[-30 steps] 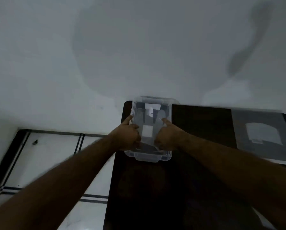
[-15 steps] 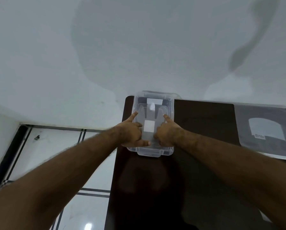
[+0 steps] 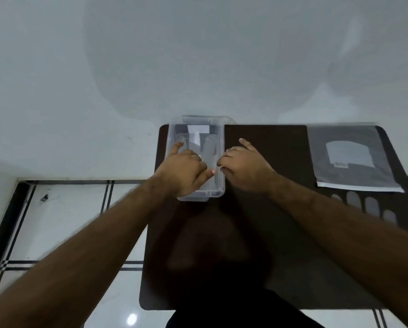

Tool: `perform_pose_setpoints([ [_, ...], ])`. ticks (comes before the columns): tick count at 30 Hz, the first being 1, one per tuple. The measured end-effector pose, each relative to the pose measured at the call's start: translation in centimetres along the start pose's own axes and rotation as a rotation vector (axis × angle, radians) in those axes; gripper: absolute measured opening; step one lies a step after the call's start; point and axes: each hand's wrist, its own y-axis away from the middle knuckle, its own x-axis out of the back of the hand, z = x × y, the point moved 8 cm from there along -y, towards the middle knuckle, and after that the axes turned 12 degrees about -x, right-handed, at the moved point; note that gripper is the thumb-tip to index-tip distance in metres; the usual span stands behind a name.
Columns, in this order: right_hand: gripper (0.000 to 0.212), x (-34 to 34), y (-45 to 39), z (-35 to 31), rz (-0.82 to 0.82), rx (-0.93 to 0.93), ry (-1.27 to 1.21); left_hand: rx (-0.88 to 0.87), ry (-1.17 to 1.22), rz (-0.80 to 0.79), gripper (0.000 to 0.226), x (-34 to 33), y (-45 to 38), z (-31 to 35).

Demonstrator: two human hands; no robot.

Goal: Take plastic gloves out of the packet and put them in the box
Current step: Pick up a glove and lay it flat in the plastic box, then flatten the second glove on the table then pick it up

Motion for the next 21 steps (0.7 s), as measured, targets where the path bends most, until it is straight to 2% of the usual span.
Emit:
perform_pose_setpoints([
  [3,0.024,0.7,5.8,3.8,0.073,-0.01,-0.082,-0.004,0.064,0.106,0.055,1.6,-0.9,5.6],
  [6,0.023,-0.3,12.1,8.6,0.03,-0.085,-0.126,-0.042,0.148,0.134,0.039,1.5,-2.7,12.4],
  [12,0.021,-4.5,26.1,20.2,-0.047,-0.317,-0.159,-0.127,0.282,0.029,0.03,-2.6,-8.4,25.9],
  [16,0.019,-8.0,34.8,27.1,-0.103,-0.434,-0.232,-0.108,0.396,-0.062,0.026,-6.0,-11.9,33.5],
  [21,0.018,-11.6,40.4,31.5,-0.194,-0.419,-0.218,-0.105,0.421,-0.11,0.024,-9.5,-15.3,40.5],
])
